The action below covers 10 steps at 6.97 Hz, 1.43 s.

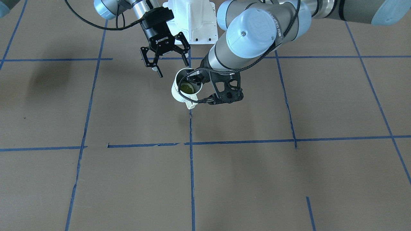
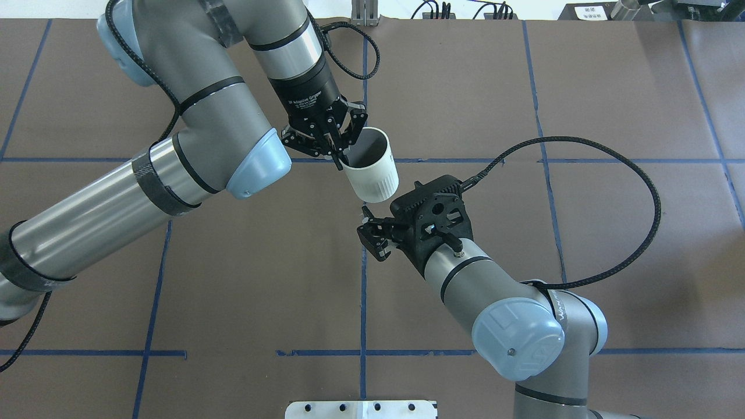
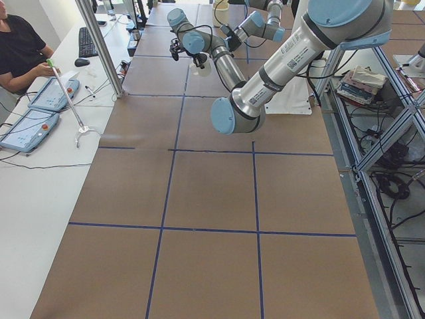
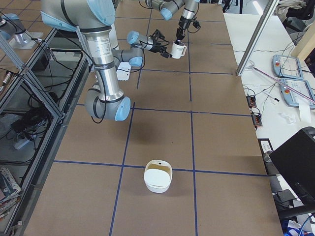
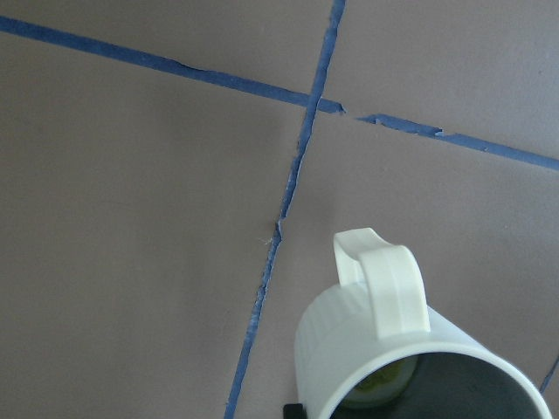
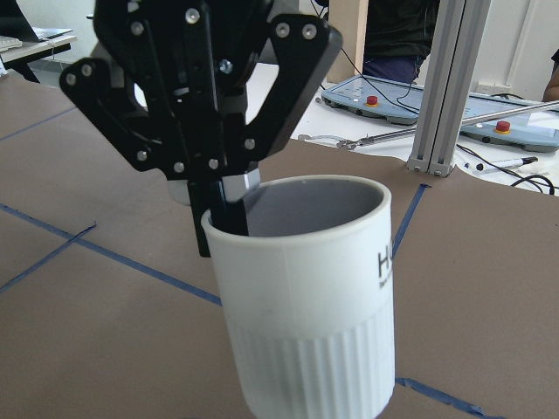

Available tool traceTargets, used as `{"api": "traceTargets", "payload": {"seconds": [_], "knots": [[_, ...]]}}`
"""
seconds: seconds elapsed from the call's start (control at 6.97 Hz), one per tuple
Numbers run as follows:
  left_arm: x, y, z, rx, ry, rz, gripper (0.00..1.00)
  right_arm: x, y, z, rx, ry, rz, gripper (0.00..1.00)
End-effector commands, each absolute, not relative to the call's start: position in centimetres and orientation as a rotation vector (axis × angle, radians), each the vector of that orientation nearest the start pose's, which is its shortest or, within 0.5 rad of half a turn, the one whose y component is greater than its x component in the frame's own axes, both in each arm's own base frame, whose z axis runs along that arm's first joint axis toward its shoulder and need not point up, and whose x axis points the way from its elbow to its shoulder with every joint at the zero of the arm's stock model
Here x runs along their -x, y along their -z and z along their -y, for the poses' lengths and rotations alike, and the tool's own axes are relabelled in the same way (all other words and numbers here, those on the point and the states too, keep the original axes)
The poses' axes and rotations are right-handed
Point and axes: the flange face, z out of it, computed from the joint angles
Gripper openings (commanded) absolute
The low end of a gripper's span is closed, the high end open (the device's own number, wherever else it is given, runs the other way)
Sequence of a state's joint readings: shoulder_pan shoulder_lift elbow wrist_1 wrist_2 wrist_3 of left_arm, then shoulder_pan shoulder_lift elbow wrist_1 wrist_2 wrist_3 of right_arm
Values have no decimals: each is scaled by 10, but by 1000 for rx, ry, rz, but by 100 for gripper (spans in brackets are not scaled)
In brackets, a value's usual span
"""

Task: Left arm hands cup to right arm to dump lemon

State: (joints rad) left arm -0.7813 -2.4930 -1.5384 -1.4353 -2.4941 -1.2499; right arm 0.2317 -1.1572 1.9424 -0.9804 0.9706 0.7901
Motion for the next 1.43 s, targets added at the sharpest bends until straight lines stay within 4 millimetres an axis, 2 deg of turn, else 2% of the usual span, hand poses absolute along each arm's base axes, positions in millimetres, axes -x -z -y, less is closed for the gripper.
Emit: {"api": "traceTargets", "payload": {"seconds": [0.0, 0.29, 1.29], "knots": [[-472, -85, 513, 398, 31, -1051, 0, 491, -195, 312, -1084, 40, 892, 100], [-479, -85, 506, 406, 18, -1048, 1, 494, -199, 313, -1097, 49, 865, 100], [-485, -72, 489, 429, 2, -1063, 2, 498, -202, 310, -1096, 56, 856, 100]]}}
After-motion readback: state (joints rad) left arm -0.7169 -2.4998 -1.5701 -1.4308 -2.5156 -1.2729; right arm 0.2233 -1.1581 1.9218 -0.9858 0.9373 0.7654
